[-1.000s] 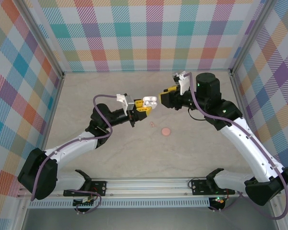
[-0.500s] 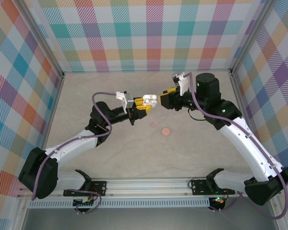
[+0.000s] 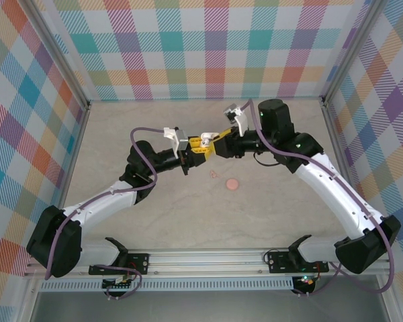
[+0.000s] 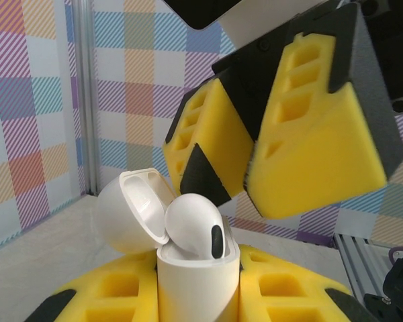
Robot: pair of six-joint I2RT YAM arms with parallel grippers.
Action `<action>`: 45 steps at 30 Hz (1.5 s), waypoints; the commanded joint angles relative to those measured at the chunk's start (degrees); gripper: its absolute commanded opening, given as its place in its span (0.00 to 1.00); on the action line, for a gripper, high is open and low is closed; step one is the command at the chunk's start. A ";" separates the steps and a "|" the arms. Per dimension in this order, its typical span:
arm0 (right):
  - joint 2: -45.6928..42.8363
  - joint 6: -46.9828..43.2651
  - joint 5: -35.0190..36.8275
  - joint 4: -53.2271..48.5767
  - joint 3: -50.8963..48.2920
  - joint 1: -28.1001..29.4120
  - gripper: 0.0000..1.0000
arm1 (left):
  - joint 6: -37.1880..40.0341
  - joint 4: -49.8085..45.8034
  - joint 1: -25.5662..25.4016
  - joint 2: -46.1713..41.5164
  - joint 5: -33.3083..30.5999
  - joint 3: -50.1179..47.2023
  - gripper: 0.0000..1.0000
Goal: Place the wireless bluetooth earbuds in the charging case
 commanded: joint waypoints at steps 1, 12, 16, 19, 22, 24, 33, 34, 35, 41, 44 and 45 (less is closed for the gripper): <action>1.01 -1.51 -2.03 -0.97 2.83 0.72 0.39 | 0.52 0.32 0.38 -0.14 1.40 2.19 0.02; 4.61 -1.87 -0.49 -2.94 6.38 2.01 0.41 | 1.64 -1.61 0.32 -0.55 2.03 2.41 0.02; 5.73 -2.55 -0.44 -4.47 7.57 2.62 0.41 | 1.85 -2.26 0.32 -0.88 1.82 2.45 0.02; 6.35 -3.25 -0.14 -5.66 7.99 3.22 0.41 | 2.12 -2.83 0.32 -1.05 1.69 2.54 0.02; 7.05 -3.89 0.86 -7.25 8.48 3.66 0.41 | 2.22 -3.25 0.32 -1.13 0.98 2.52 0.01; 7.54 -4.34 1.41 -8.20 8.88 4.00 0.41 | 2.22 -3.38 0.32 -1.20 0.73 2.63 0.01; 10.35 -5.36 6.30 -11.41 11.15 5.20 0.38 | 2.26 -3.61 0.33 -1.46 0.42 2.68 0.01; 10.55 -5.38 6.61 -11.56 11.20 5.28 0.37 | 2.33 -3.64 0.32 -1.58 0.26 2.69 0.01; 10.64 -5.48 6.92 -11.69 11.27 5.36 0.36 | 2.39 -3.76 0.33 -1.64 0.19 2.63 0.01; 10.28 -5.18 9.23 -11.30 11.20 5.37 0.26 | 2.56 -4.39 0.32 -1.66 -0.77 2.63 0.00; 9.47 -4.80 10.52 -10.26 10.86 5.35 0.23 | 2.83 -5.37 0.32 -1.45 -1.10 2.73 0.00; 9.13 -4.71 10.54 -9.90 10.68 5.32 0.22 | 2.92 -5.46 0.32 -1.44 -1.19 2.67 0.00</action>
